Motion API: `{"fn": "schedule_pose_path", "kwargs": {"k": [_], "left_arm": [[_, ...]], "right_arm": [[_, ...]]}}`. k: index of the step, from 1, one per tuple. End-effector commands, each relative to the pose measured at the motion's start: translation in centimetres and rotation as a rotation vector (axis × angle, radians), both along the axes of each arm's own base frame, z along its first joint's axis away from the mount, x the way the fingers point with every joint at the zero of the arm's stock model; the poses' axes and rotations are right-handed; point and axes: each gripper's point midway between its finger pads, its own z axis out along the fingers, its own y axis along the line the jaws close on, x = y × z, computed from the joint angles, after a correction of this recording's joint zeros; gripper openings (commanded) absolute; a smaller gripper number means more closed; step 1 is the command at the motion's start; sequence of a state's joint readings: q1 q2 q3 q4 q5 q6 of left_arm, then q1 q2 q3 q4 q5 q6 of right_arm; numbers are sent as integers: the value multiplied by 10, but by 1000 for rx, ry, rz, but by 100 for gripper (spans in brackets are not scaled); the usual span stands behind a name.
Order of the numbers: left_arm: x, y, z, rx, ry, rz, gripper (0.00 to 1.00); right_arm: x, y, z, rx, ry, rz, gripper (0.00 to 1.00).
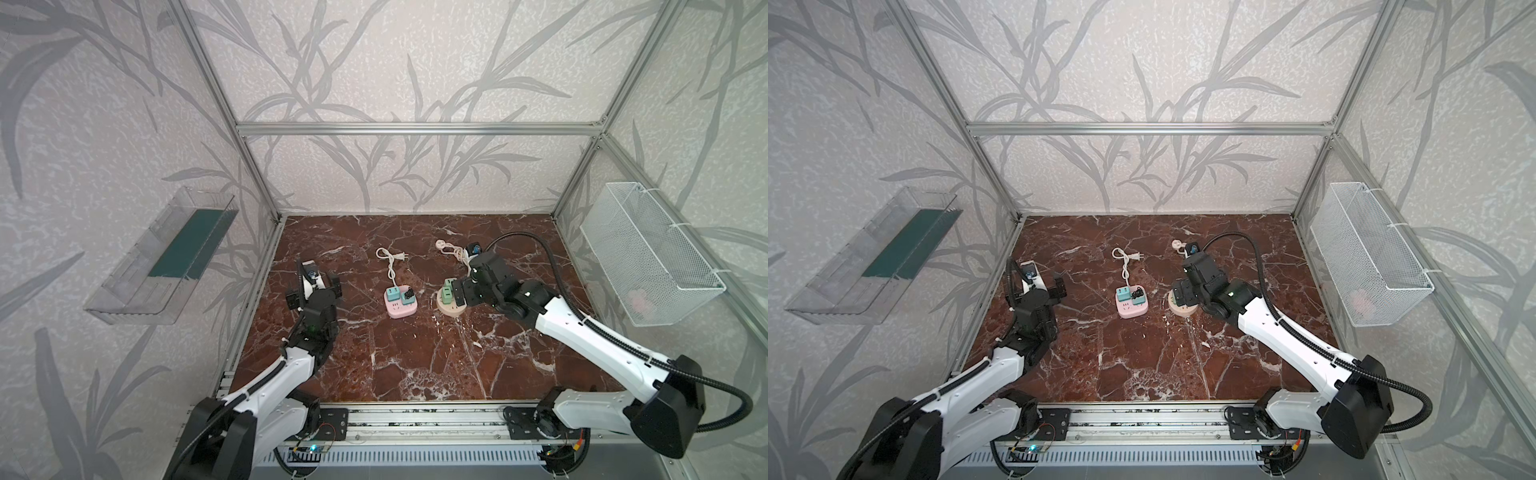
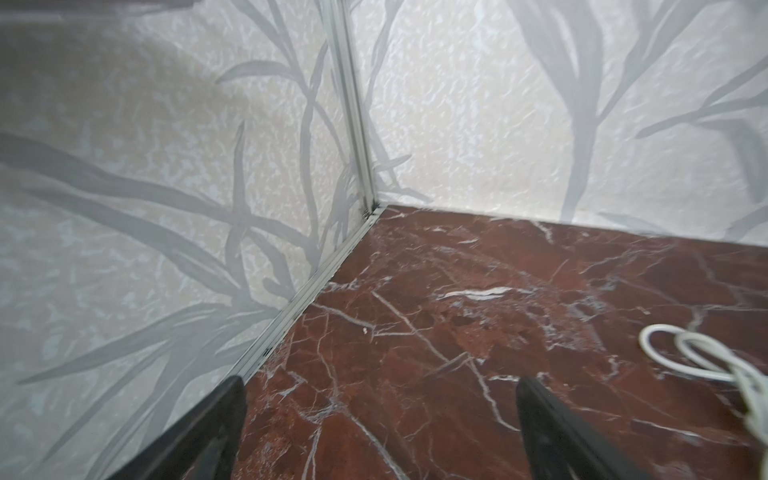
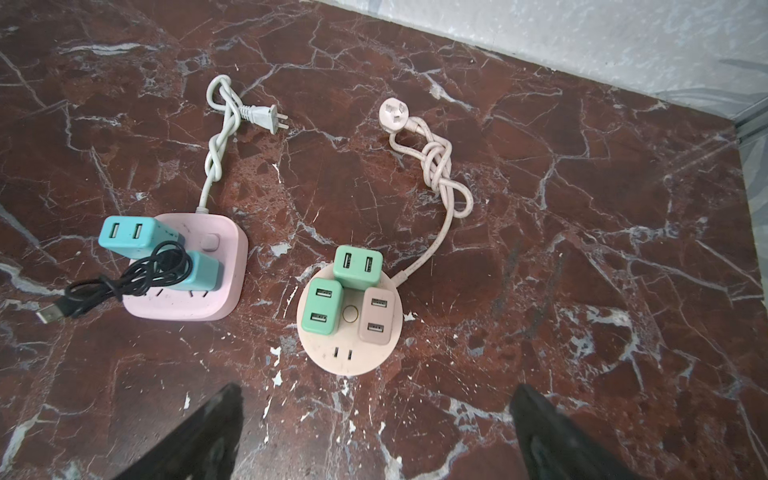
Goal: Insert the plug
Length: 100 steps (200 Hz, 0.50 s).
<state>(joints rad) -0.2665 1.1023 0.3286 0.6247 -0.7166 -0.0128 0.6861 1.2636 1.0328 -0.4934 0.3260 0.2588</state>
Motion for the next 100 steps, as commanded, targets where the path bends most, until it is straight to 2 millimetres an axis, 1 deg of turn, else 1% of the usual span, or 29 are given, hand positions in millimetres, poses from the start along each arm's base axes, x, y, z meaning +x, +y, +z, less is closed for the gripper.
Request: {"fn": "schedule_pose_path", "kwargs": {"k": [1, 11, 17, 20, 24, 35, 51, 60, 72, 86, 100], "left_arm": [[7, 17, -23, 31, 0, 45, 99], [11, 21, -31, 37, -28, 48, 99], [12, 24, -28, 41, -78, 52, 99], [10, 26, -28, 18, -110, 71, 99], [8, 26, -33, -12, -133, 65, 99], [12, 20, -45, -30, -140, -16, 99], [23, 6, -51, -16, -80, -103, 99], [30, -5, -64, -14, -21, -167, 99], [35, -7, -63, -3, -48, -188, 99], [35, -4, -65, -5, -39, -175, 99], [35, -3, -64, -8, -43, -165, 99]], "right_arm": [[10, 1, 22, 71, -130, -15, 99], [9, -1, 22, 69, -155, -7, 99], [8, -3, 20, 62, -169, -8, 99], [8, -5, 20, 55, -178, -9, 99], [8, -8, 19, 40, -190, -11, 99], [7, -15, 17, -1, -211, -14, 99], [8, -31, 15, -58, -244, -63, 99], [11, -38, 11, -106, -262, -70, 99], [17, -48, 5, -197, -304, -81, 99], [31, -71, -3, -297, -354, -169, 99], [47, -99, -17, -309, -348, -266, 99]]}}
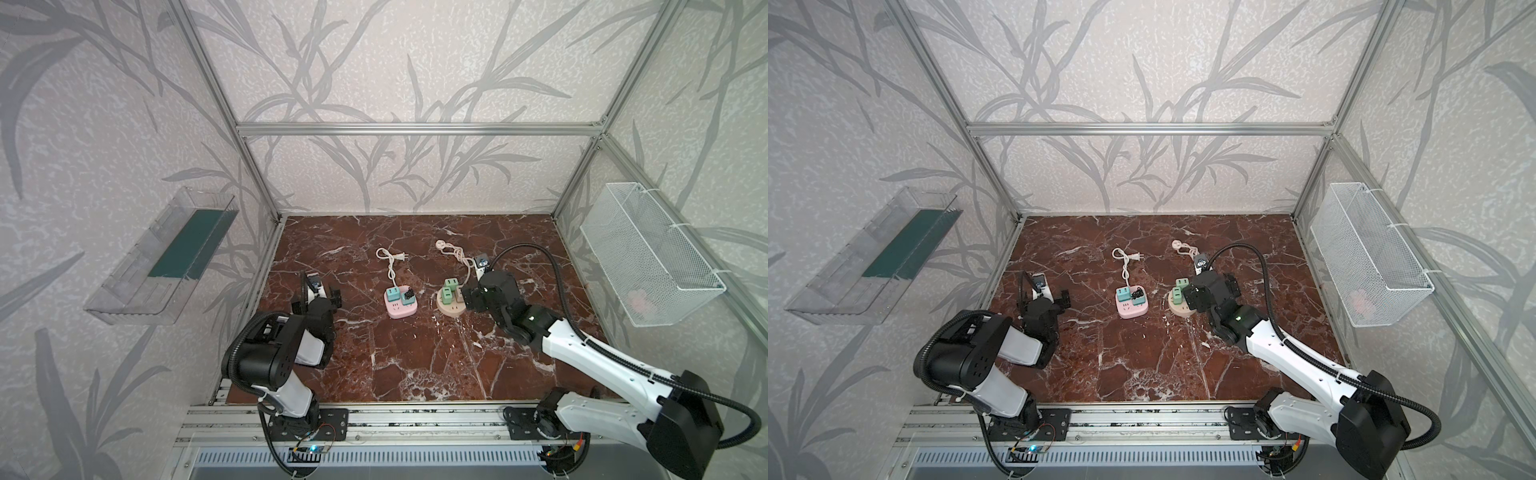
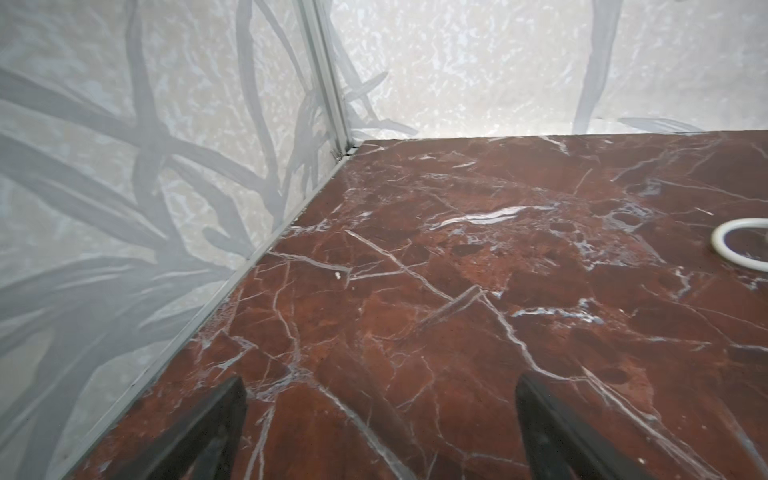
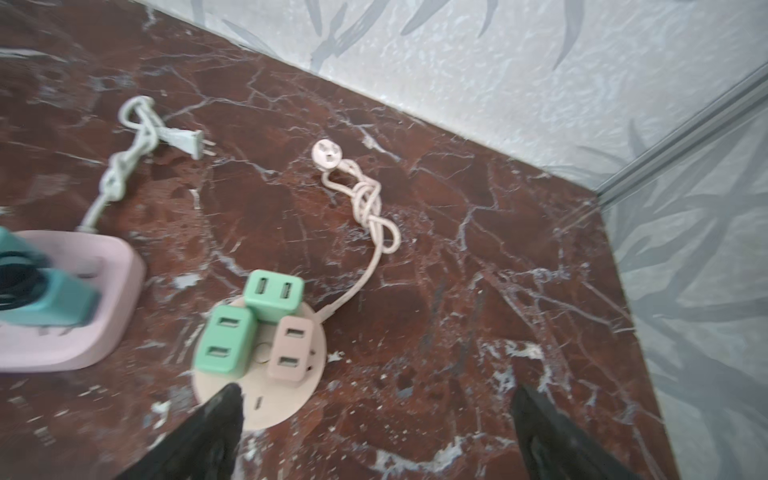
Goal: Insert the plug
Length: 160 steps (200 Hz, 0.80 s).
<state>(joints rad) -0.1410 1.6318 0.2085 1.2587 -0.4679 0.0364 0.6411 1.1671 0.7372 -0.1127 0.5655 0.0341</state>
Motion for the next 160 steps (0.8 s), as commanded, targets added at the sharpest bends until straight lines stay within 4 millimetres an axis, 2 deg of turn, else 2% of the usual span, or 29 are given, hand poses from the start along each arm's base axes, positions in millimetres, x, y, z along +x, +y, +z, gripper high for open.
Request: {"fn": "schedule_pose_path", "kwargs": {"k": [1, 16, 38, 53, 60, 75, 141, 160], "left_arm": [[9, -5, 23, -5, -94, -39, 99], [8, -4, 24, 9, -107, -34, 99], [10, -4, 24, 8, -104, -33, 99], [10, -4, 24, 7, -102, -33, 99], [10, -4, 24, 6, -102, -33, 99], [10, -4, 23, 6, -101, -32, 99], [10, -4, 24, 7, -102, -32, 99], [10, -4, 24, 6, -105, -33, 99]], "right_arm": [[30, -49, -2, -95, -106, -188, 99], [46, -74, -23, -67, -99, -271, 99], [67, -95, -50, -106, -116, -285, 99], [71, -114, -66, -71, -171, -330, 99], [70, -122, -65, -50, -206, -364, 99], [73, -124, -70, 34, -220, -326, 99], [69, -119, -73, 89, -235, -251, 99], [61, -113, -73, 114, -271, -200, 99]]}}
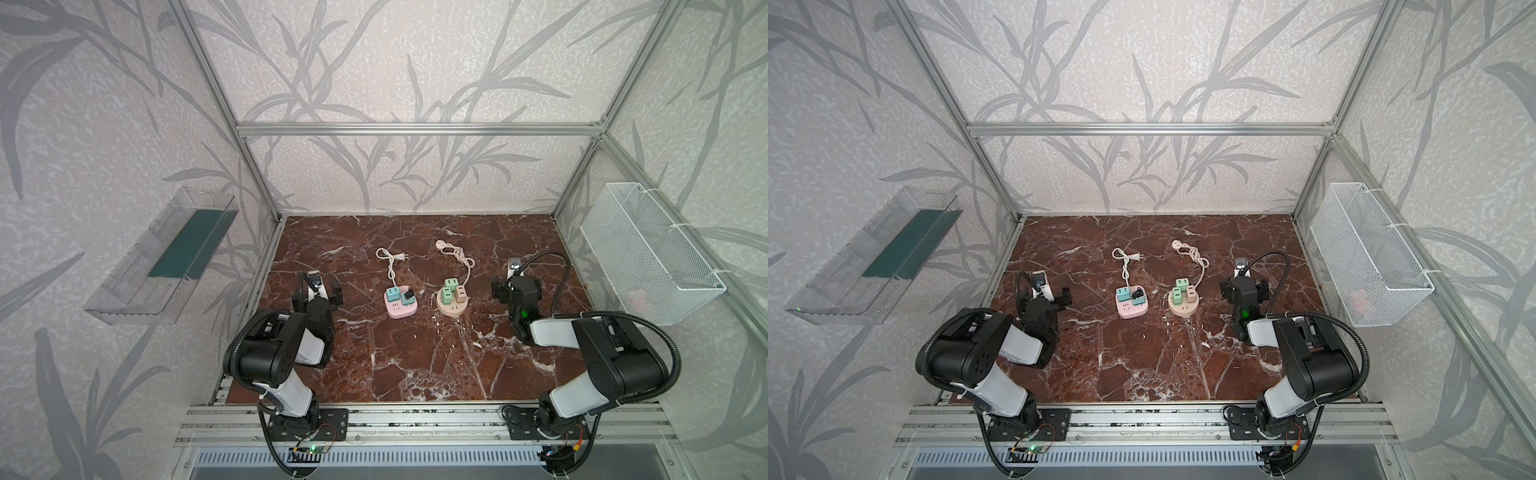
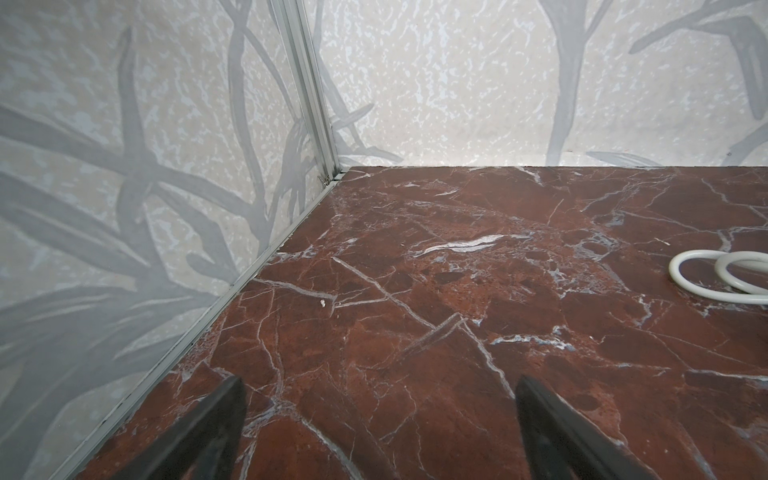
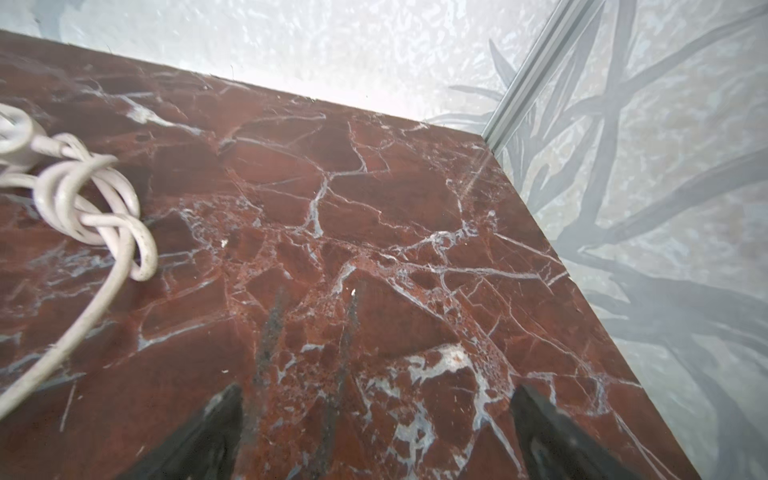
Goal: Insert the plug
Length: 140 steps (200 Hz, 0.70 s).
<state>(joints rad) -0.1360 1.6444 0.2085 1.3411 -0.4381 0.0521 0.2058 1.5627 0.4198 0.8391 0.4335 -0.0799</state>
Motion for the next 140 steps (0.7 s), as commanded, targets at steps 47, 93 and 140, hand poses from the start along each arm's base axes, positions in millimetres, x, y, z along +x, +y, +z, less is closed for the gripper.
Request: {"fn": "schedule_pose_path", "kwargs": {"k": [47, 93, 140], "left_arm": [[4, 0, 11, 8, -41, -3, 99], [4, 0, 11, 7, -41, -4, 99], [4, 0, 11, 7, -41, -4, 99]], "right_arm": [[0, 14, 5, 44, -92, 103, 99], [-2, 16, 5, 43, -108, 126, 99], [0, 17, 5, 48, -97, 130, 99]]}}
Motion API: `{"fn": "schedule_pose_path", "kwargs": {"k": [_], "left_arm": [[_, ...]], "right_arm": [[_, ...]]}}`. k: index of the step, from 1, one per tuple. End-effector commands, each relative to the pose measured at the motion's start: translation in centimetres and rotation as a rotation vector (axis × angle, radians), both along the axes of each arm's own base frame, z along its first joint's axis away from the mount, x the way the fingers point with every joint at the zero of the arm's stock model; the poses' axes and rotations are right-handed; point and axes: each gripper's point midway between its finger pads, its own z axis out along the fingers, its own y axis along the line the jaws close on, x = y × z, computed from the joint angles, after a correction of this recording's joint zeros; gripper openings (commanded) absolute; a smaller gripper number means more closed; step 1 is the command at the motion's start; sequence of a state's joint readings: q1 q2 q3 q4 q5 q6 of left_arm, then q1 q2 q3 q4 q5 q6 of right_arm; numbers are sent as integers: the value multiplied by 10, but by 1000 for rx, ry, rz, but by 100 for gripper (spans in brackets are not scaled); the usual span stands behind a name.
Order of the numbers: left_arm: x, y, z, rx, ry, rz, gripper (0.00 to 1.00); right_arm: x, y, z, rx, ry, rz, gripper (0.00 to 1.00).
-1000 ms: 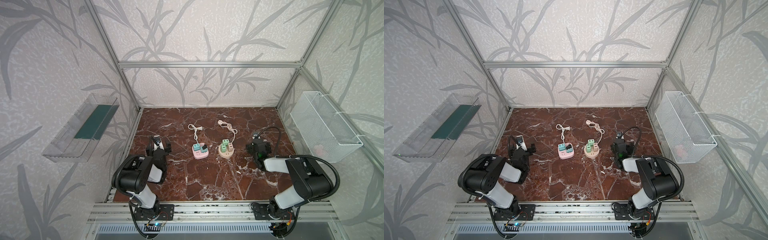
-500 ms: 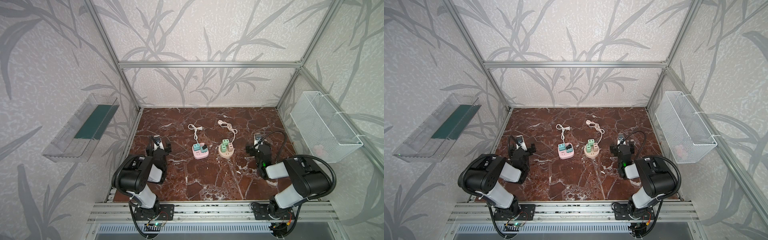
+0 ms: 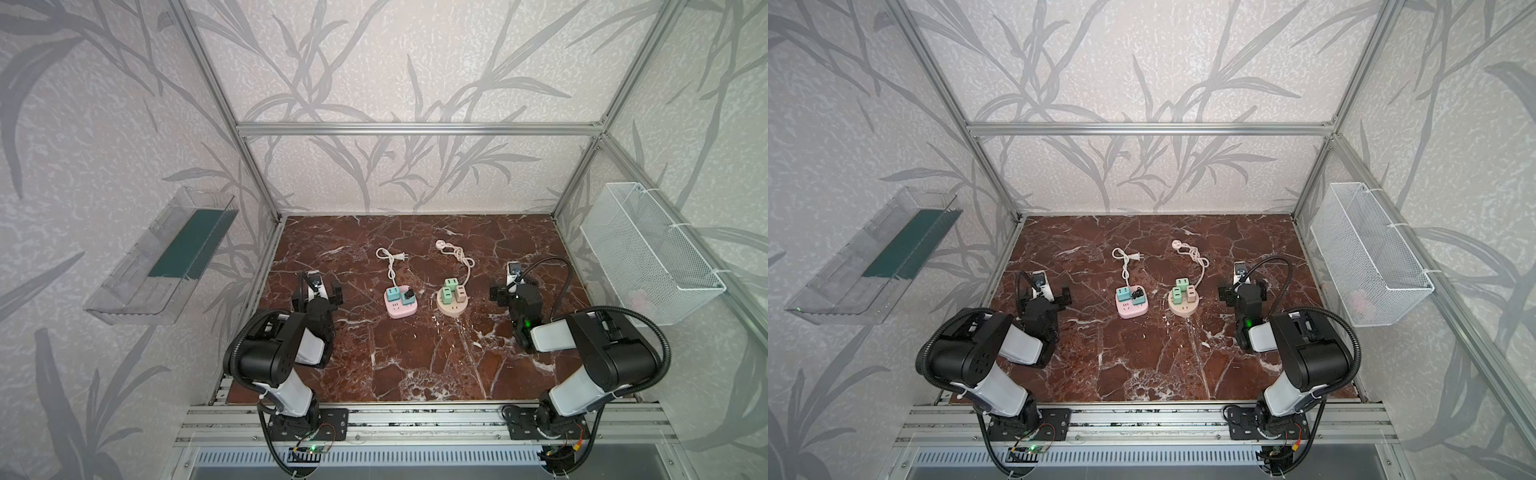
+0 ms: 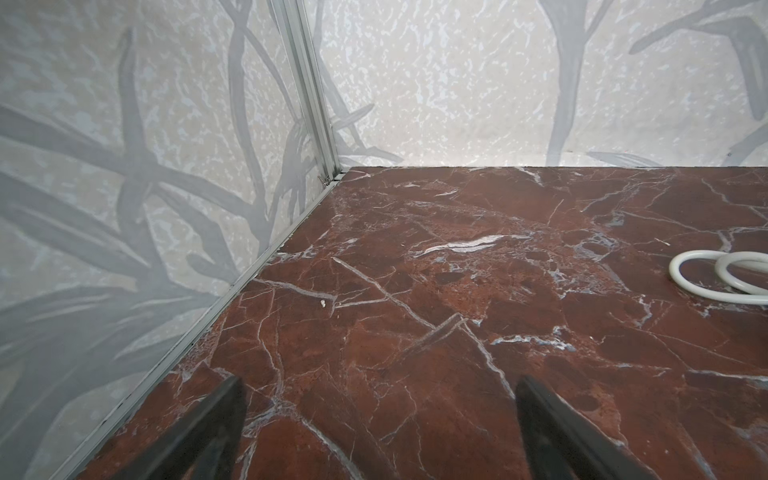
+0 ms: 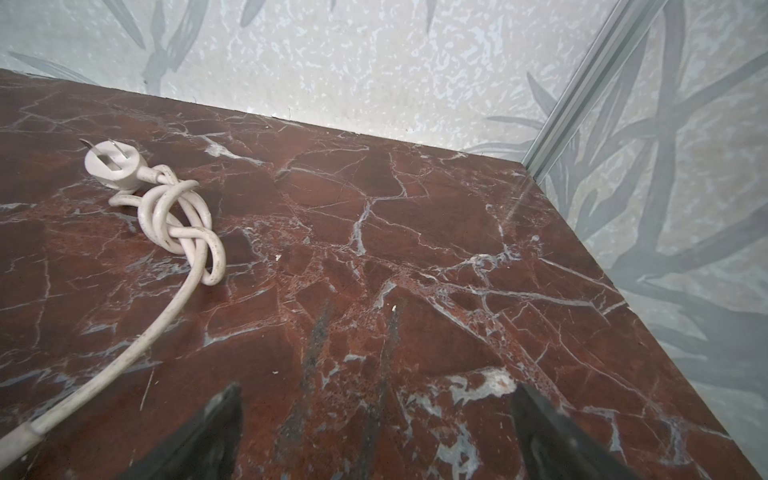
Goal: Insert the plug
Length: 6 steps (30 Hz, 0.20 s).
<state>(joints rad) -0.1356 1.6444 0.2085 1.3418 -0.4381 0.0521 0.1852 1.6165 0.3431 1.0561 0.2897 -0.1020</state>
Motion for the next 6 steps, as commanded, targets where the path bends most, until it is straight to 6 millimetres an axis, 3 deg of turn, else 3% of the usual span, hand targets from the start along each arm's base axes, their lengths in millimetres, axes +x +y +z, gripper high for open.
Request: {"fn": "schedule_pose_path", "kwargs": {"k": [1, 6], "left_arm": [[4, 0, 11, 7, -42, -4, 99], [5, 0, 10, 8, -39, -5, 99]], "right_arm": [[2, 2, 8, 6, -25, 8, 99], [7, 0, 3, 66, 12, 53, 99]]}}
